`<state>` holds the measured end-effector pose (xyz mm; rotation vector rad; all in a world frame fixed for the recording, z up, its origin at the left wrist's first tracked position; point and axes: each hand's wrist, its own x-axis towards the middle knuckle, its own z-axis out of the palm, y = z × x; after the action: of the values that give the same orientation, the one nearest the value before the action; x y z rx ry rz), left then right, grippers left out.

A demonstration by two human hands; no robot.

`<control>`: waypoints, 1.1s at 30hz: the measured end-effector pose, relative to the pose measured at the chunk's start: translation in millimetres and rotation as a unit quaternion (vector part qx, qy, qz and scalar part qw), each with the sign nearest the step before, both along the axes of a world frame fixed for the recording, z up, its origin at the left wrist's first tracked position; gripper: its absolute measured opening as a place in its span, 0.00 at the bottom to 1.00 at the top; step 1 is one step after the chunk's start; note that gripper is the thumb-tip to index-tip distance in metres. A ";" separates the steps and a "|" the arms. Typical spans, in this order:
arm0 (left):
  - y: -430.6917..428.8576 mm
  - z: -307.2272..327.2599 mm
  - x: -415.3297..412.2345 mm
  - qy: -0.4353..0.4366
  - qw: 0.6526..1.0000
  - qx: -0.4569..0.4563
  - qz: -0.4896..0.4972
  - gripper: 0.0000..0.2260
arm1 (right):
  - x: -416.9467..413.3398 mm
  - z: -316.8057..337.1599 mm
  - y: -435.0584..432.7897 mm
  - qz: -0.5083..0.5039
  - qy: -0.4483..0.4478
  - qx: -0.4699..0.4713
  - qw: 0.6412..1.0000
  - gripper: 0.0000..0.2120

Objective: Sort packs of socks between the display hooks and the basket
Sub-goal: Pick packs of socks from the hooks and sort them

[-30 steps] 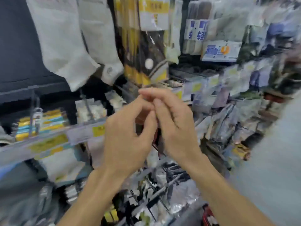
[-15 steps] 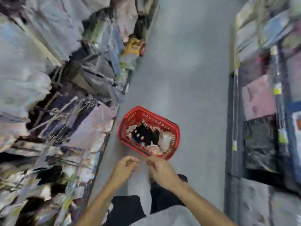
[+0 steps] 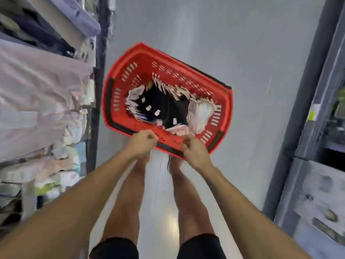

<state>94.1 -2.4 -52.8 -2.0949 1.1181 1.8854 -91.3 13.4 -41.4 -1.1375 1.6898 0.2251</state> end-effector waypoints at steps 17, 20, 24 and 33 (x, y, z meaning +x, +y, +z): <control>-97.0 -248.5 5.3 -0.100 0.985 -0.136 0.041 0.41 | 47.9 -218.2 -78.5 -0.122 -0.049 -0.050 0.990 0.26; -99.0 -260.1 9.4 -0.093 0.987 -0.121 0.046 0.38 | 42.5 -214.6 -74.6 -0.211 -0.013 -0.131 0.969 0.27; -95.3 -257.6 7.2 -0.145 0.973 -0.179 -0.023 0.30 | 36.0 -213.1 -66.2 -0.256 0.008 -0.186 0.949 0.26; -82.3 -245.8 -50.8 -0.072 0.995 -0.052 0.038 0.44 | 18.4 -225.8 -71.8 -0.106 0.074 -0.244 0.961 0.38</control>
<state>43.3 -84.7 -298.6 -2.3200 1.1417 1.7080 -72.9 -58.4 -267.2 -1.3031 2.0520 -0.2648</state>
